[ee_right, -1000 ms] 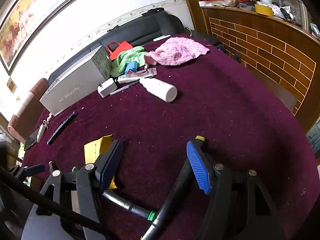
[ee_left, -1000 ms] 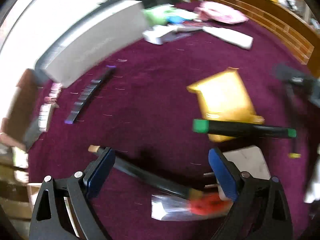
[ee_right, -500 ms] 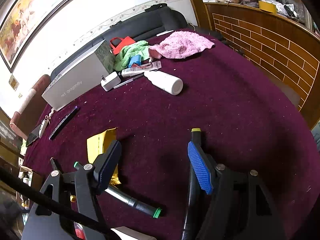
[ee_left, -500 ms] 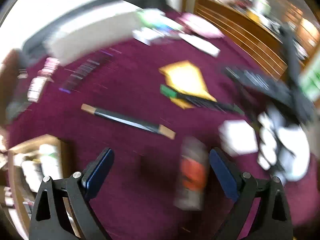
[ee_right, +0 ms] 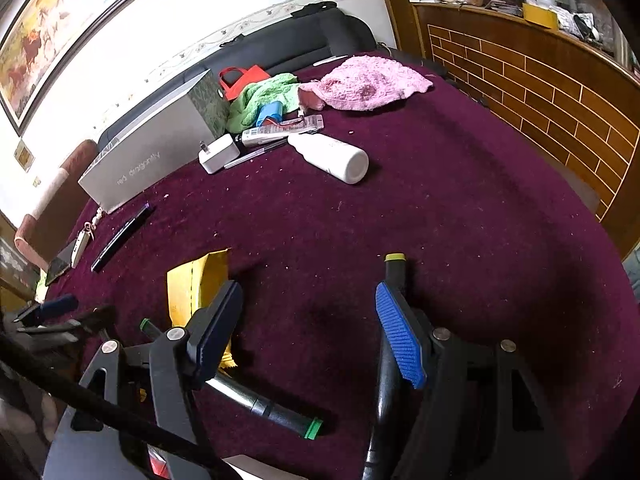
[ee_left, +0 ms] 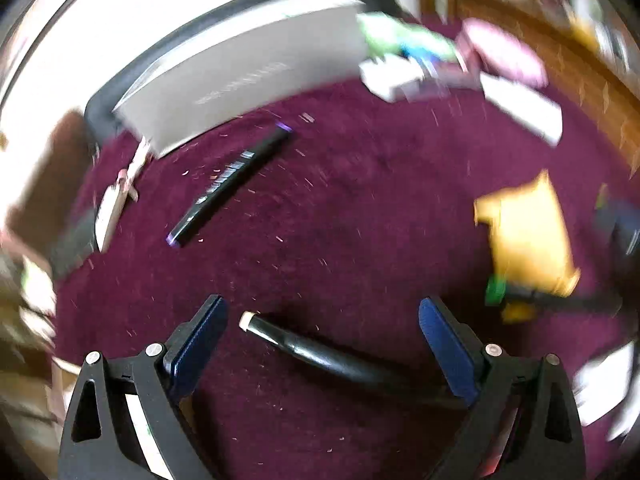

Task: Organize objects
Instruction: 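Grasp a black marker with the left tool and lift it, then grasp the red candle in its clear package with the right tool while the left tool holds the marker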

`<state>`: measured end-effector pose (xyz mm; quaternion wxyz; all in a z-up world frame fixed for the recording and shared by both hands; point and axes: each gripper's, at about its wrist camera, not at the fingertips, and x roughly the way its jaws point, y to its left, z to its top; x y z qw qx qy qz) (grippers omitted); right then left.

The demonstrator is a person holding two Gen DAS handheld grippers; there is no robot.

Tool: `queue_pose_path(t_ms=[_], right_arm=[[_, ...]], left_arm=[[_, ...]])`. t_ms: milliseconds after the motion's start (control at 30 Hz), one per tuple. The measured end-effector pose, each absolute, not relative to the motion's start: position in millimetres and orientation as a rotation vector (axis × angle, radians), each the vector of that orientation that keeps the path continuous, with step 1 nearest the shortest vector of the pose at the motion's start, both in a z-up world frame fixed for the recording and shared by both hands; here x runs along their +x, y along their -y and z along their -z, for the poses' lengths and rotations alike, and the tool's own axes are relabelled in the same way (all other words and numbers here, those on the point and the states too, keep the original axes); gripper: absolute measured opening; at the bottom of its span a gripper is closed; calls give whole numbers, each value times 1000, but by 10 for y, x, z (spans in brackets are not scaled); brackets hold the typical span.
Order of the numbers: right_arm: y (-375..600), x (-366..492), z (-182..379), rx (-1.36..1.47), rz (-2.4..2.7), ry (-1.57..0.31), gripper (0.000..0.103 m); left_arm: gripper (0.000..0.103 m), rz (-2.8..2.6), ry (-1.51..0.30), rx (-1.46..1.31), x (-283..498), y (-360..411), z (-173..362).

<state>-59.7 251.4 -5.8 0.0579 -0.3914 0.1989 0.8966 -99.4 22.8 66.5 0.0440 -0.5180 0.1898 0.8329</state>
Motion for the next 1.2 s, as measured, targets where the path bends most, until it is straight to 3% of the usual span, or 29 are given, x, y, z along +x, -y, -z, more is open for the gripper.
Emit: queue_pose_path(t_ms=[67, 233, 367, 600, 667, 700, 733, 767, 833, 867, 933, 1100, 1200], right_arm=[[-2508, -608, 71, -1199, -2714, -606, 70], [-2534, -613, 119, -1232, -2688, -641, 70], [-2545, -603, 125, -1233, -2685, -656, 70], [-2511, -612, 134, -1237, -2682, -643, 70], [-2500, -609, 138, -1238, -2684, -630, 70], [-2498, -606, 139, -1236, -2684, -625, 70], [-2501, -603, 138, -1234, -2685, -625, 70], [-2505, -603, 136, -1234, -2686, -630, 70], [-2514, -605, 127, -1228, -2692, -637, 70], [-2517, -606, 122, -1225, -2693, -636, 70], [-2524, -604, 110, -1222, -2698, -649, 70], [-2499, -596, 70, -1217, -2738, -678, 71], [-2487, -590, 49, -1235, -2786, -723, 71]], left_arm=[[94, -2495, -642, -1596, -898, -283, -598], [94, -2151, -358, -1819, -672, -110, -503], [93, -2045, -473, -1787, -199, -157, -515], [94, -2489, -127, -1725, -244, 275, -720], [94, -2562, -108, -1684, -368, 237, -674], [90, -2595, -152, -1645, -403, 161, -659], [73, -2615, -278, -1599, -411, 45, -616], [64, -2598, -414, -1583, -428, -60, -561], [24, -2535, -449, -1554, -420, -134, -501], [16, -2501, -446, -1577, -445, -116, -474], [12, -2460, -452, -1629, -423, -16, -370], [12, -2421, -363, -1669, -382, 291, -143], [15, -2440, -431, -1604, -402, 228, -26]])
